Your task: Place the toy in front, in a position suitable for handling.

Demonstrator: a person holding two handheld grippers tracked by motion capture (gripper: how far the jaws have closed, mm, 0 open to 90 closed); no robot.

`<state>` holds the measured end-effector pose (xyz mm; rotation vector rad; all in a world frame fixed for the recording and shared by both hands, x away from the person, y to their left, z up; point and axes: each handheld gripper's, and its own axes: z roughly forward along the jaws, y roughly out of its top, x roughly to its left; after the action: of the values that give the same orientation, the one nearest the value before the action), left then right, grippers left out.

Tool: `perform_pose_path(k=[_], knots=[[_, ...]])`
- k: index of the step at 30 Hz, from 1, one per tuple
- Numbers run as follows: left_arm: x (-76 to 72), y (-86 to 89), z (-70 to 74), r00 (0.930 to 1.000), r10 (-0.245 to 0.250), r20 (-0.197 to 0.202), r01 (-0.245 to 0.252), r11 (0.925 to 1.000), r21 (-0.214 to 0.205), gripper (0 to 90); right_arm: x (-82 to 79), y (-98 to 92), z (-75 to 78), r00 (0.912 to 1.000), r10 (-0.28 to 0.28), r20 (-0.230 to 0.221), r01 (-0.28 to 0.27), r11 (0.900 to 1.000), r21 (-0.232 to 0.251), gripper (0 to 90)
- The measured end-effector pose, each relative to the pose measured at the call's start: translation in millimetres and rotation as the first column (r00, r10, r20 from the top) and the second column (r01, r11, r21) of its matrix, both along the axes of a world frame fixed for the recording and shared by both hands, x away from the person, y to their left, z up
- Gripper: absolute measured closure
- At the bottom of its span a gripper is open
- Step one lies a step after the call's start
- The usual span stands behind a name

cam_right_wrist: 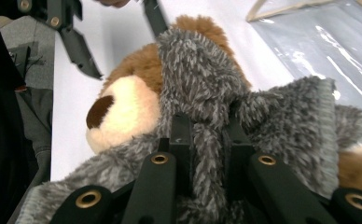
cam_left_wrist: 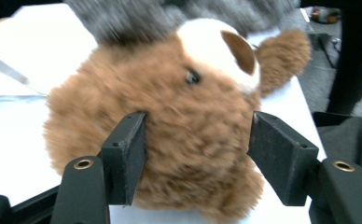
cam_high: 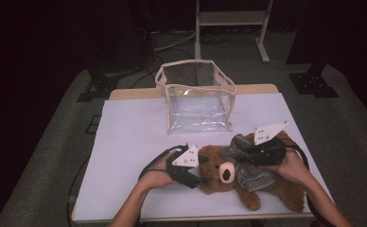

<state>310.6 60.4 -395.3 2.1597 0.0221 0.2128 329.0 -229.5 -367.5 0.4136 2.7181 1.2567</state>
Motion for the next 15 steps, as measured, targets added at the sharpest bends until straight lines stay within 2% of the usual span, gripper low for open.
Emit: perform_pose_path(k=[2, 5, 11, 15], knots=[[0.1, -3.1, 0.4, 1.0, -0.005, -0.002, 0.005, 1.0, 0.004, 35.6, 0.0, 5.9, -0.3, 1.0, 0.008, 0.002, -0.008, 1.0, 0.005, 77.7], [-1.2, -11.3, -4.3, 0.9999, -0.013, 0.002, 0.013, 0.999, 0.043, 35.7, -1.9, 5.7, 1.2, 0.9998, 0.007, 0.016, -0.007, 1.0, -0.004, 77.8], [-1.8, -14.7, -4.9, 0.9998, -0.018, 0.009, 0.017, 0.9979, 0.063, 35.8, -12.1, -19.0, 6.2, 0.9993, -0.019, 0.034, 0.019, 0.9998, 0.0, 78.0], [-1.6, -13.6, -4.3, 0.9998, -0.019, 0.008, 0.019, 0.9977, 0.064, 35.8, -17.2, -38.3, 8.7, 0.9986, -0.046, 0.026, 0.046, 0.9989, 0.011, 78.0]])
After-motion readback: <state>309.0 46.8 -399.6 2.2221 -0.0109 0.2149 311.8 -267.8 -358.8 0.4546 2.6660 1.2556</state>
